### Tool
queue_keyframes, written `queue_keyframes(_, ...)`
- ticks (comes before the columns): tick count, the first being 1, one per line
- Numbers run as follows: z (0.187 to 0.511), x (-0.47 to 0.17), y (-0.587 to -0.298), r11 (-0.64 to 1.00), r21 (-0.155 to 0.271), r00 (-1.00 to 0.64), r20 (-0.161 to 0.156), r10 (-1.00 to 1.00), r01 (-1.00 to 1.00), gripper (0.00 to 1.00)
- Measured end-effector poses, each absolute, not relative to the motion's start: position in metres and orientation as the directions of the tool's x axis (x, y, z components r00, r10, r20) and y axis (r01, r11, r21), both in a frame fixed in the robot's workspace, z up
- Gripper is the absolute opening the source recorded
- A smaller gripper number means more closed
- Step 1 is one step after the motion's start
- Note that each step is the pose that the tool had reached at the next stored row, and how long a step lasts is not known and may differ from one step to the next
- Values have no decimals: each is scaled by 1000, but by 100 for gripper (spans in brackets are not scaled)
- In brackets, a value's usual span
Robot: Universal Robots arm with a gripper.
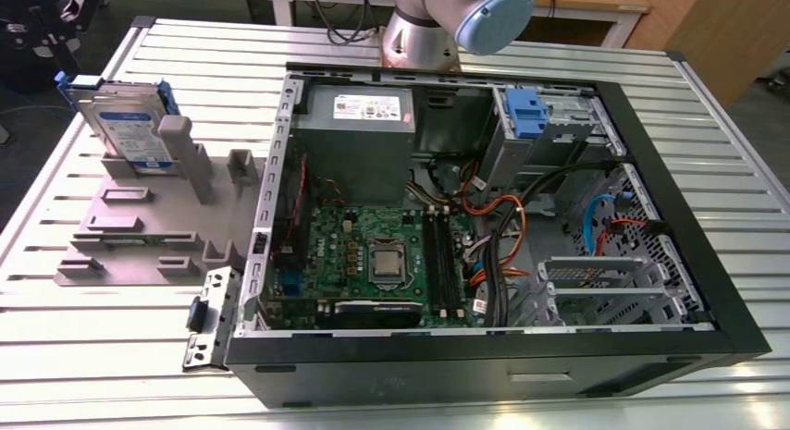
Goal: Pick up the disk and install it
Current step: 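Pick up the disk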
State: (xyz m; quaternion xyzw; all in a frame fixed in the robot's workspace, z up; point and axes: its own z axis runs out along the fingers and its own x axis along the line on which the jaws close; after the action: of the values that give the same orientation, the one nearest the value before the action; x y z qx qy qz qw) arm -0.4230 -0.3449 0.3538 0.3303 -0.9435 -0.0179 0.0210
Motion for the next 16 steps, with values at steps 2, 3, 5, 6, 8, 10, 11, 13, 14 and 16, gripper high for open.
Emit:
queue_keyframes(2,354,-423,-345,778,48,-778,28,-628,-626,11)
queue_keyframes(3,354,-423,-345,777,48,-777,28,-629,-628,11)
queue_keyframes(5,354,-423,-345,774,48,-774,28,-633,-631,11)
queue_keyframes(6,354,-423,-345,773,48,-772,28,-635,-633,11)
queue_keyframes(8,354,-423,-345,770,48,-769,28,-638,-637,11)
queue_keyframes(10,354,-423,-345,767,48,-766,28,-642,-640,11)
queue_keyframes(11,354,-423,-345,765,48,-765,28,-644,-642,11)
queue_keyframes(13,354,-423,-345,762,48,-762,28,-647,-645,11)
queue_keyframes(14,354,-423,-345,761,48,-761,28,-649,-647,11)
queue_keyframes(16,354,-423,-345,758,48,-758,28,-652,-650,11)
